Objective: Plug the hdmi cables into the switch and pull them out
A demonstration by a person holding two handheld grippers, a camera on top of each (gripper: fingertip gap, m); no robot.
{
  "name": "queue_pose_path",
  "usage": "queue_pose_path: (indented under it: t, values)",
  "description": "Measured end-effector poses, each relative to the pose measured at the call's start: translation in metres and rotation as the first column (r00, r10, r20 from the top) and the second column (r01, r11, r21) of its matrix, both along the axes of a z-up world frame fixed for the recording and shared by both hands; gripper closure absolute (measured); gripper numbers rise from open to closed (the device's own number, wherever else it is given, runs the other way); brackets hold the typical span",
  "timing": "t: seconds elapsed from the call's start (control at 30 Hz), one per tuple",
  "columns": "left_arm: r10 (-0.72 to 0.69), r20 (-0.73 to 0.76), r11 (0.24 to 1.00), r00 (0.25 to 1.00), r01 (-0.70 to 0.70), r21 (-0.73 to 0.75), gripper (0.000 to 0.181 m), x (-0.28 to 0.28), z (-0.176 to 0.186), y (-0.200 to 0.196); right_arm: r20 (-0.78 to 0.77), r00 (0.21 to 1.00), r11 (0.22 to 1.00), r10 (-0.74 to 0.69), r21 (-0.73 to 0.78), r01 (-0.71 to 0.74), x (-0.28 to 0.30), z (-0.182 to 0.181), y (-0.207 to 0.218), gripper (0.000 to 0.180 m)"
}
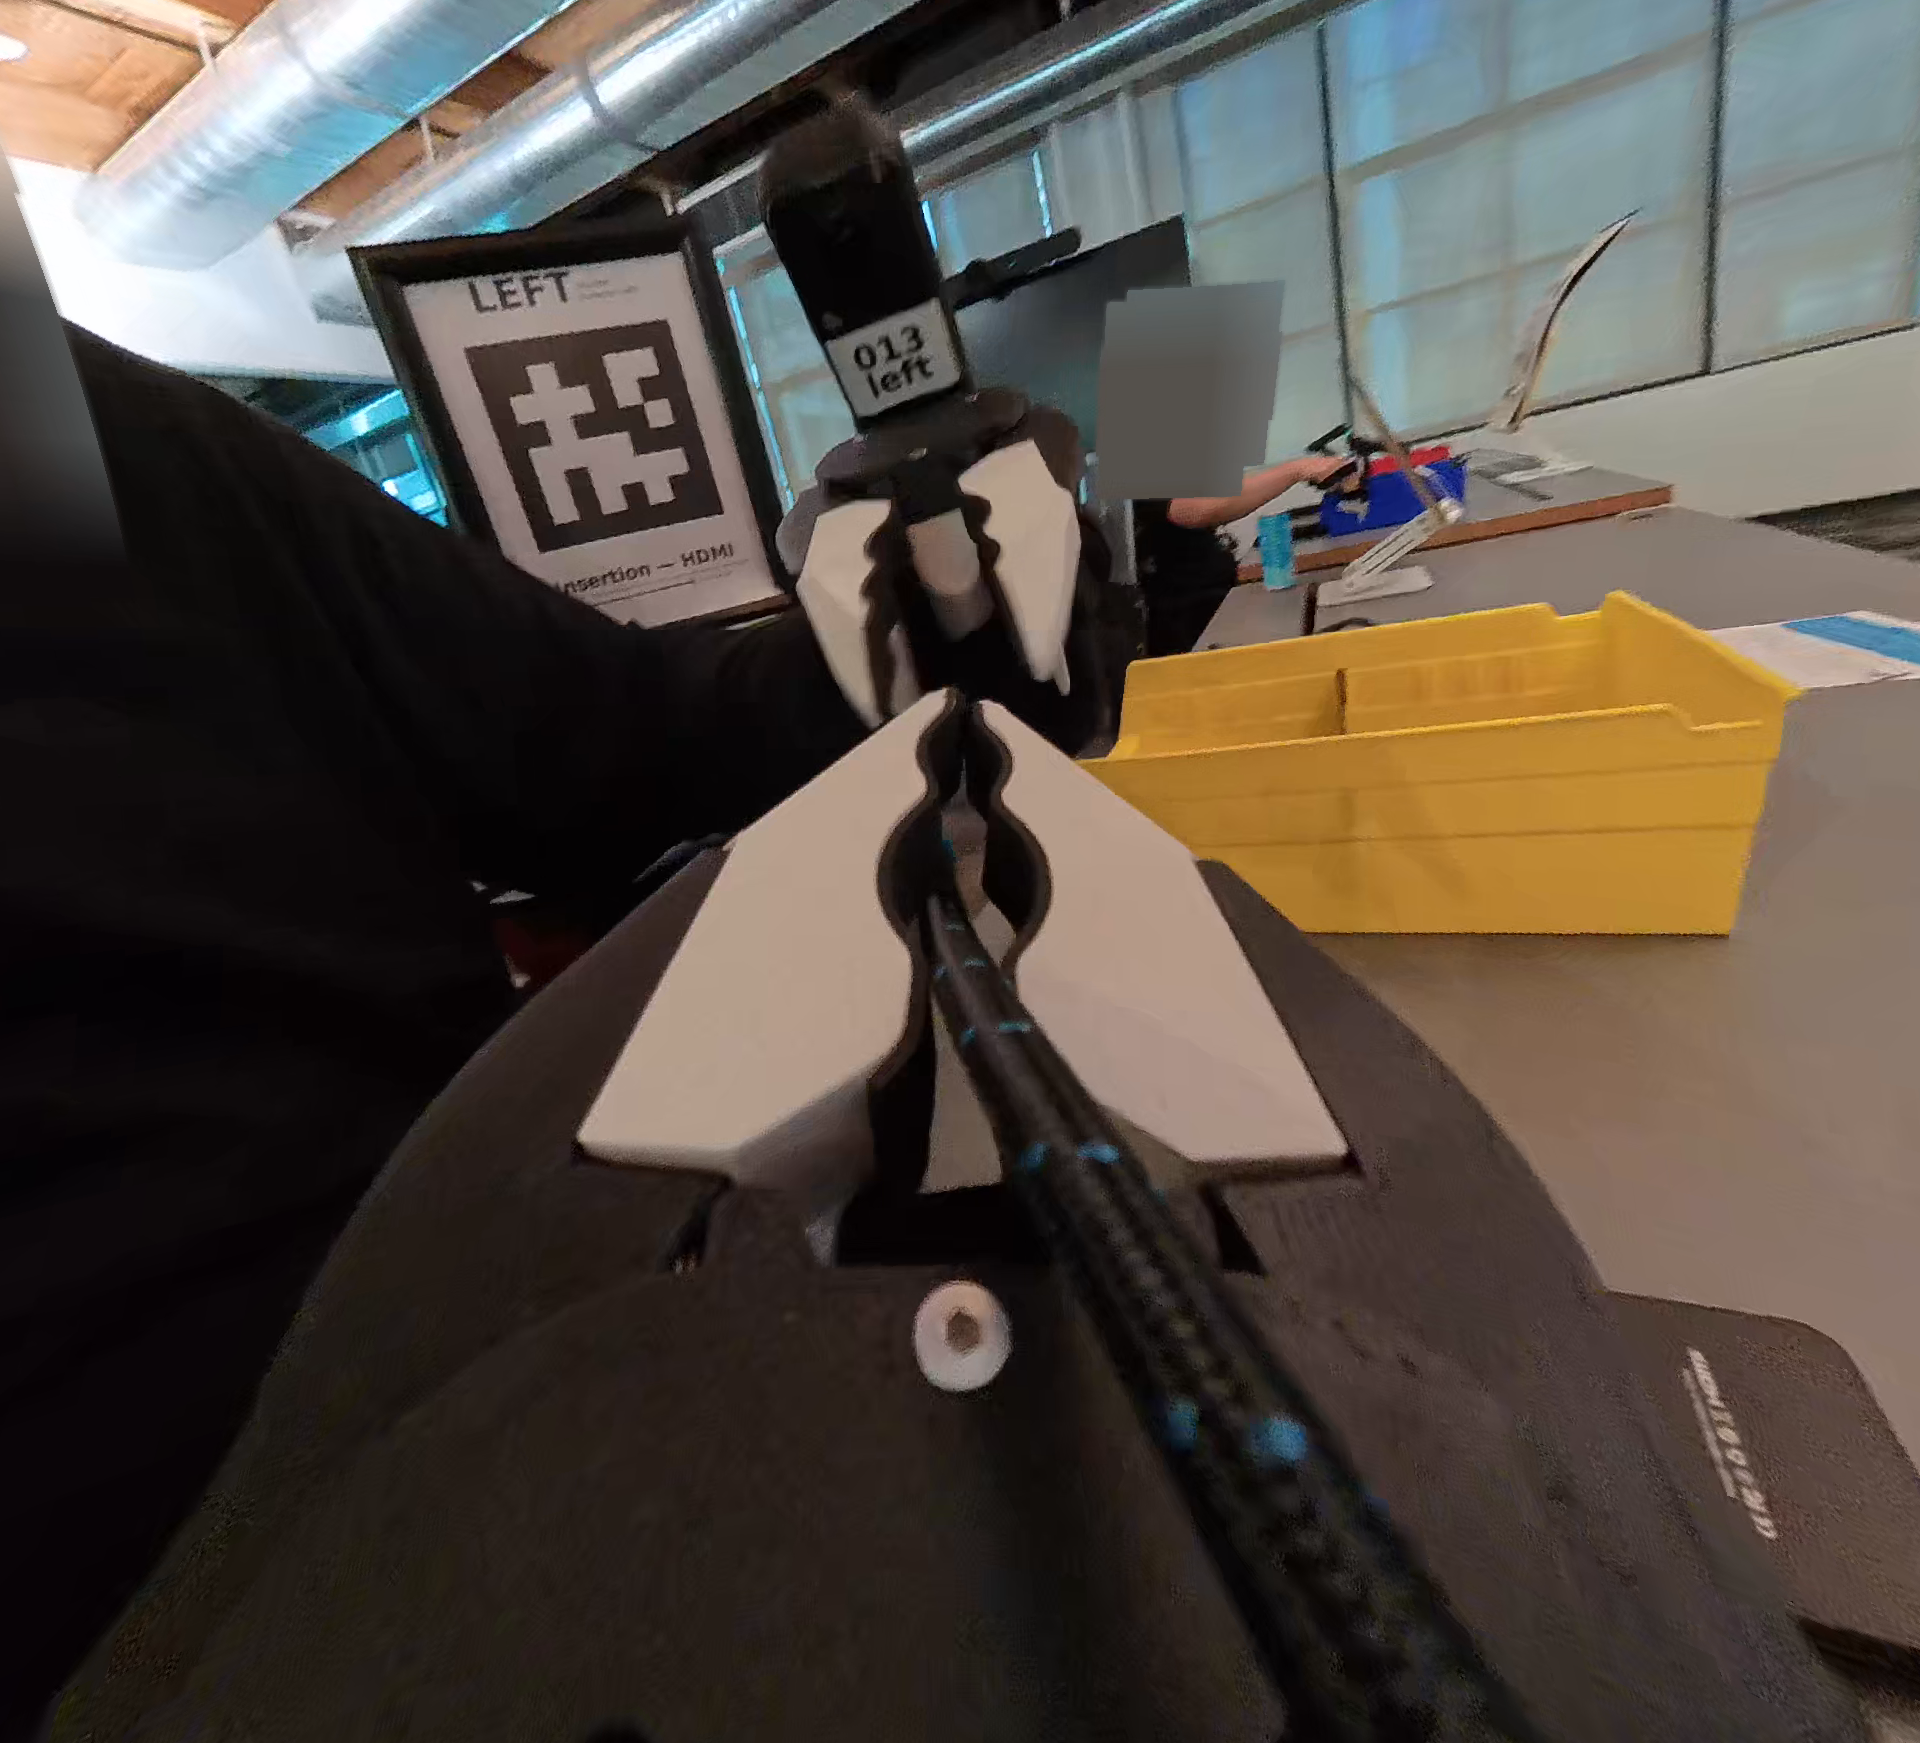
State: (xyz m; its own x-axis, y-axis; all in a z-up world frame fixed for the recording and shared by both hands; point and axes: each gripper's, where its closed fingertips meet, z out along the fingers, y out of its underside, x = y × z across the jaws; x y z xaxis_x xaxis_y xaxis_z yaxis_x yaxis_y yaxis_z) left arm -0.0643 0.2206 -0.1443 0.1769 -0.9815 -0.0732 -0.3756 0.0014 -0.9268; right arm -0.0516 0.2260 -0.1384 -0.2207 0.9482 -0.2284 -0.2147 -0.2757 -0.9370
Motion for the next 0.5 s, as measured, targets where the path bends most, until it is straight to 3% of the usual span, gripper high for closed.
queue_pose_path:
  t: [0.03, 0.13, 0.23, 0.33, 0.5]
  values:
    - [0.021, -0.001, 0.999, 1.000, -0.021, -0.036, 0.128, 0.000, -0.005, 0.000, -0.020, 1.000, 1.000, -0.011, 0.001, 0.012, 0.003, 0.002, 0.001, 0.180]
    - [0.047, -0.042, 0.993, 0.998, -0.051, -0.103, 0.117, 0.005, -0.031, -0.003, -0.031, 0.999, 0.999, -0.036, 0.008, 0.037, 0.004, 0.002, 0.003, 0.180]
    - [0.037, -0.018, 0.995, 0.999, -0.039, -0.087, 0.131, 0.018, -0.035, -0.009, -0.015, 0.999, 0.999, -0.044, 0.030, 0.044, -0.003, 0.000, -0.002, 0.180]
    - [0.026, 0.030, 0.994, 0.999, -0.023, -0.104, 0.169, 0.026, -0.031, -0.012, -0.021, 0.998, 0.997, -0.060, 0.040, 0.060, -0.005, 0.000, -0.003, 0.180]
    - [0.032, 0.048, 0.984, 0.998, -0.023, -0.177, 0.172, 0.027, -0.036, -0.012, -0.042, 0.996, 0.995, -0.081, 0.054, 0.083, -0.004, 0.002, -0.004, 0.180]
